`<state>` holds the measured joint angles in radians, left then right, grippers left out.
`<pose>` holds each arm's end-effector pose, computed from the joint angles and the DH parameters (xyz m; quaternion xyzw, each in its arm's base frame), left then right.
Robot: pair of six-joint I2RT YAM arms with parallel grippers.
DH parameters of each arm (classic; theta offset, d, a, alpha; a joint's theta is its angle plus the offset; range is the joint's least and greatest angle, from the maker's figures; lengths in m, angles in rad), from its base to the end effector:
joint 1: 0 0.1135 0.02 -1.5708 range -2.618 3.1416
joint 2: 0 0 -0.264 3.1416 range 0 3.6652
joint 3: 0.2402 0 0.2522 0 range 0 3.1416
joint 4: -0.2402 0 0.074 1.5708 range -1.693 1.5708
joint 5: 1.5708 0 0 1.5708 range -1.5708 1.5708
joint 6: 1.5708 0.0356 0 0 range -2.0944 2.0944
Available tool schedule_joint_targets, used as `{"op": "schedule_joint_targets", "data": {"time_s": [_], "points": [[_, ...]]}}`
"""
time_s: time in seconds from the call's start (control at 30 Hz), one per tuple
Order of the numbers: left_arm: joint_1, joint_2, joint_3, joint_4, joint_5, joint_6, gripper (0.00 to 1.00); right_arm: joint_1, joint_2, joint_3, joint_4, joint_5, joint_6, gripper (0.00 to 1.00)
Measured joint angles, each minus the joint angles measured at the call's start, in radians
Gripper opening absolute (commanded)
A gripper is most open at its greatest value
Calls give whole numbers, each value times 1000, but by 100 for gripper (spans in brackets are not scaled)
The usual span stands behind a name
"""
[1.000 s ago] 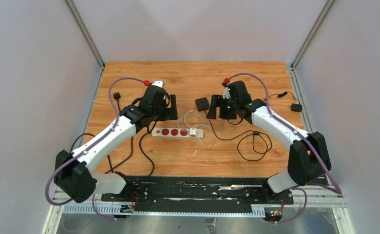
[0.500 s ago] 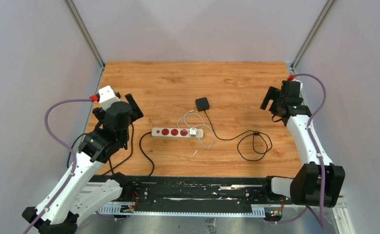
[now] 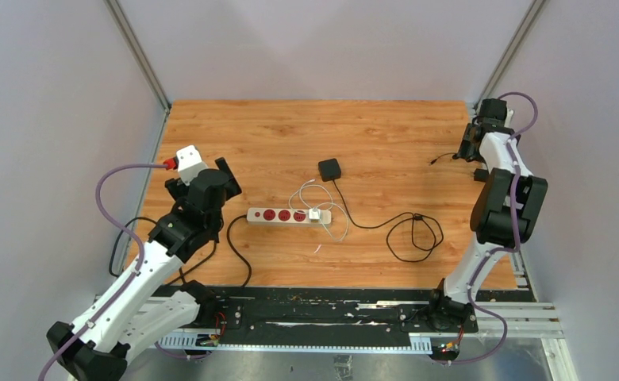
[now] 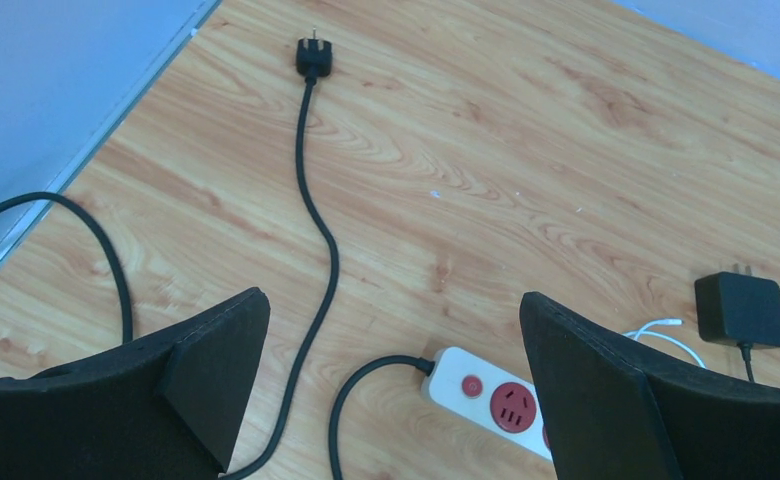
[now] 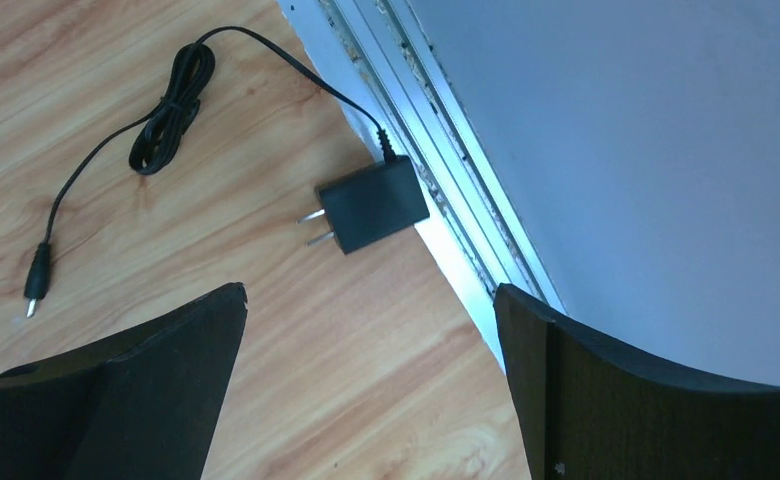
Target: Insert the plug
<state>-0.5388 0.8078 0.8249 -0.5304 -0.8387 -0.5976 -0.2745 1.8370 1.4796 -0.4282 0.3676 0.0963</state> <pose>0.1566 -0.0628 0.3205 -0.2285 0.7822 0.0484 0.5775 0.3967 -0.1250 0.2629 0.2362 0.8799 -0.2017 0.3596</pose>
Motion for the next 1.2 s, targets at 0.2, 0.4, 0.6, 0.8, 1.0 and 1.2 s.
{"op": "schedule_joint_targets", "data": {"time_s": [0.2,0.4,0.6,0.8,1.0,1.2], "points": [[0,35,-1,40,26,9,100,-22,154,132,-38,-8,-29,99],[0,45,-1,68,43,14,100,-51,216,188,-58,-16,-23,97],[1,74,-1,84,61,16,100,-79,282,204,-66,-85,11,94],[1,98,-1,89,77,16,100,-98,321,204,-67,-141,46,89],[1,100,-1,89,87,16,100,-112,327,205,-65,-185,69,81],[1,100,-1,89,94,18,100,-117,328,202,-59,-222,73,77]]}}
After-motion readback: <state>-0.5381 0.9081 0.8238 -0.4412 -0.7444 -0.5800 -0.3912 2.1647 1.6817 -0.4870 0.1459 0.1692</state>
